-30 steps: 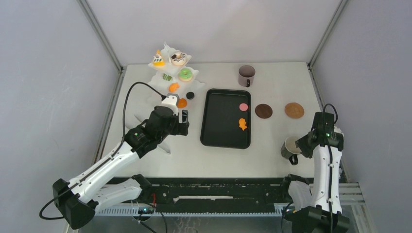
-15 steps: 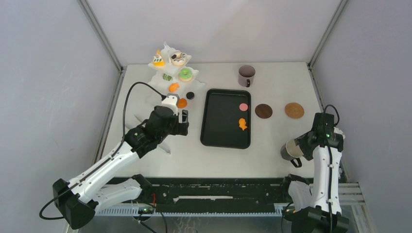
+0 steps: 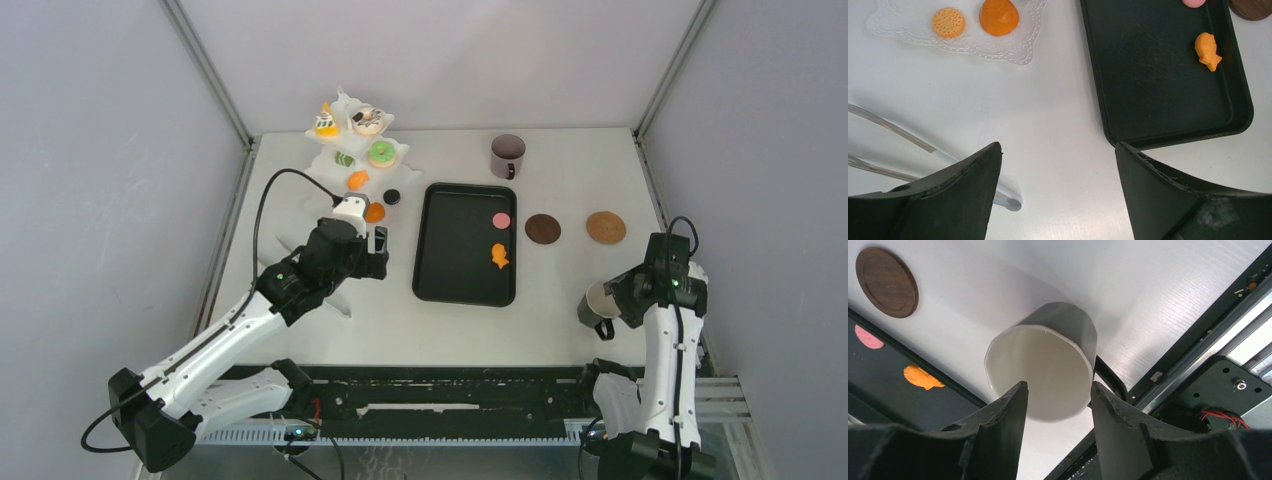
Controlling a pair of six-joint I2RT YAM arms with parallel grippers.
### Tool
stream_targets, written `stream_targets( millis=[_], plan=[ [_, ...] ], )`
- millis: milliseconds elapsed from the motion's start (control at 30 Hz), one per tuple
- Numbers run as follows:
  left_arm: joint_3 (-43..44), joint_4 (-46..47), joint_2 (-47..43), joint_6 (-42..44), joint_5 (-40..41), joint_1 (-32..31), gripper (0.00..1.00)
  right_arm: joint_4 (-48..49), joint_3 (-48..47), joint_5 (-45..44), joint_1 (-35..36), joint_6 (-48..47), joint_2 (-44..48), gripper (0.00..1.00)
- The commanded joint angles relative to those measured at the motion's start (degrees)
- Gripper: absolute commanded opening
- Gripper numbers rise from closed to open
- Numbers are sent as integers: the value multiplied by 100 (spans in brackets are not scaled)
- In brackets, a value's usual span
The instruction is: Serve the afternoon tea
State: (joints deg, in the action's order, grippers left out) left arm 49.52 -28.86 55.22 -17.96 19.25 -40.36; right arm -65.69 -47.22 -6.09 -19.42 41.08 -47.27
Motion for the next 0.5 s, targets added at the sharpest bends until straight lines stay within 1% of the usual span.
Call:
stream_targets(
  millis=[0, 100, 233, 367, 467],
  plan=[
    [168, 127, -103, 89, 27, 37, 88, 30, -288, -134, -26, -74, 96, 58],
    [172, 135, -97, 99, 48, 37, 88, -35, -307, -345, -35, -67, 87, 61],
    [172, 126, -86, 107, 50, 36, 88, -80, -290, -411, -62, -53, -39, 63],
    [168, 131, -83, 105, 53, 32, 88, -52, -198, -324, -62, -16, -128, 63],
    [168, 121, -96, 105, 75, 37, 88, -1, 32, -241, -70, 80, -178, 60]
  ],
)
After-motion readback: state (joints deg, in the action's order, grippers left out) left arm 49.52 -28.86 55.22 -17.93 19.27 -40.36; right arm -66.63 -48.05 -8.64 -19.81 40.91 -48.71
